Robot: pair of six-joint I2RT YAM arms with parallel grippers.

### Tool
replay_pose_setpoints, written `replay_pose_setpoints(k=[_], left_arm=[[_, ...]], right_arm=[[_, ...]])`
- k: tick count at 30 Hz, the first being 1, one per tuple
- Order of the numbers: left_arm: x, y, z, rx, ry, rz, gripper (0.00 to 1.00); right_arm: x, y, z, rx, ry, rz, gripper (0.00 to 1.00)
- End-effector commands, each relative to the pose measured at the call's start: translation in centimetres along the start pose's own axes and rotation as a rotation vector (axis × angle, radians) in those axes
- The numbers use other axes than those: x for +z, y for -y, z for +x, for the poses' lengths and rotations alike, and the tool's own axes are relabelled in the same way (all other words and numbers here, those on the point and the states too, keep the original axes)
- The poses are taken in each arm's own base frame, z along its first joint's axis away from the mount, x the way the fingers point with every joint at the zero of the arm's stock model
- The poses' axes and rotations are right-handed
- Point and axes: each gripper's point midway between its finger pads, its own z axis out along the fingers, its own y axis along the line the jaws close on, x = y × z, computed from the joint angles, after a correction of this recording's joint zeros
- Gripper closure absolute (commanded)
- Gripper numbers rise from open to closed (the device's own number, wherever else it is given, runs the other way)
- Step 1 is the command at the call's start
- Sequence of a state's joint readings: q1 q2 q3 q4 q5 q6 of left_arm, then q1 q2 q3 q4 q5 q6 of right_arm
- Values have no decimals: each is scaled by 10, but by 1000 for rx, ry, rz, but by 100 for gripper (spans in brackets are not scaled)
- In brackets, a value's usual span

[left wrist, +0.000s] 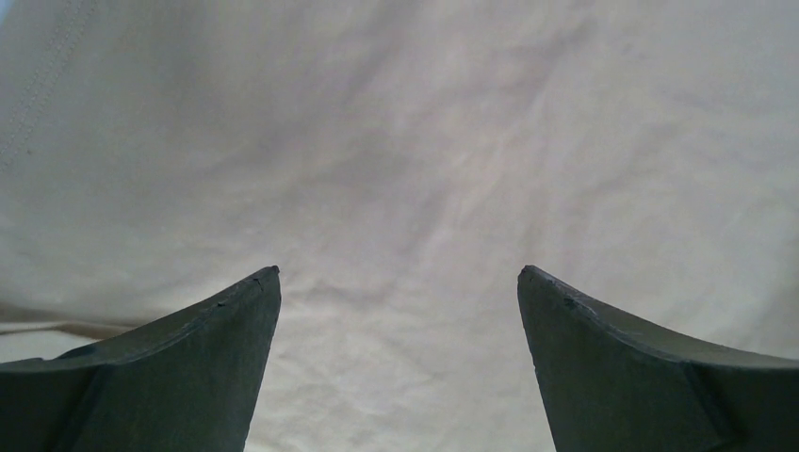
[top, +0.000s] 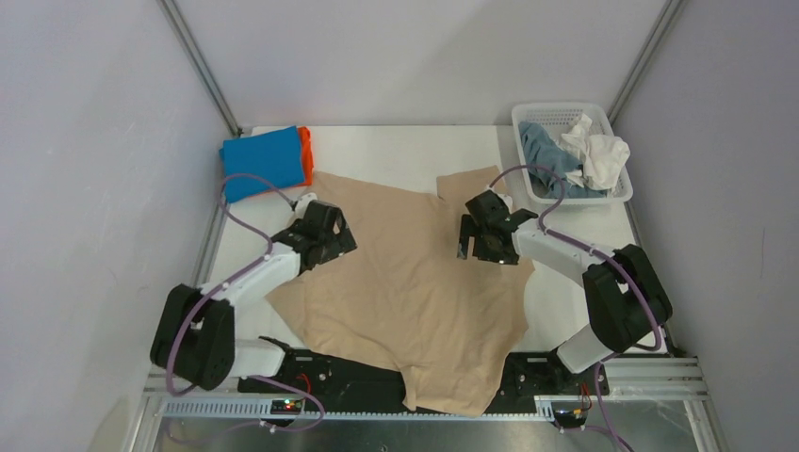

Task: Fold and stack the t-shirts
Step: Flatten out the tshirt

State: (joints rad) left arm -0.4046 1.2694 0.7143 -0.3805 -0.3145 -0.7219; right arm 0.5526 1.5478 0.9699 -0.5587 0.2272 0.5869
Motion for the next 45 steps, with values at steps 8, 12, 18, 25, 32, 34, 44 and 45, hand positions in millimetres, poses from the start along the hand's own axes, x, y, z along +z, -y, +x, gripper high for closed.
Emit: replay_pose_setpoints(k=[8,12,18,25,32,34,44,45], left_arm=[[54,2,11,42,-173,-80,0],[68,7,5,35,-193,-85,0],[86,27,-17,27,-200,-40,0],[101,52,-58,12,-156,16,0],[60,65,-90,25,-68,78,0],[45,60,-75,34,-73,83,0],[14,40,19,103,-176,60,0],[15,37,22,94,-180,48,0]], right_arm=[[54,18,-27,102,-32,-21,1],[71,19,-40,92,-65,-30,1],[90,16,-88,82,-79,-32,1],[110,18,-160,22,-35,12,1],[68,-5,-199,-29,94,-6,1],[52,-7,-187,-39,113,-3,1],[-7,-24,-69,12,128,-126,1],[-7,-32,-58,-1,119,-155,1]])
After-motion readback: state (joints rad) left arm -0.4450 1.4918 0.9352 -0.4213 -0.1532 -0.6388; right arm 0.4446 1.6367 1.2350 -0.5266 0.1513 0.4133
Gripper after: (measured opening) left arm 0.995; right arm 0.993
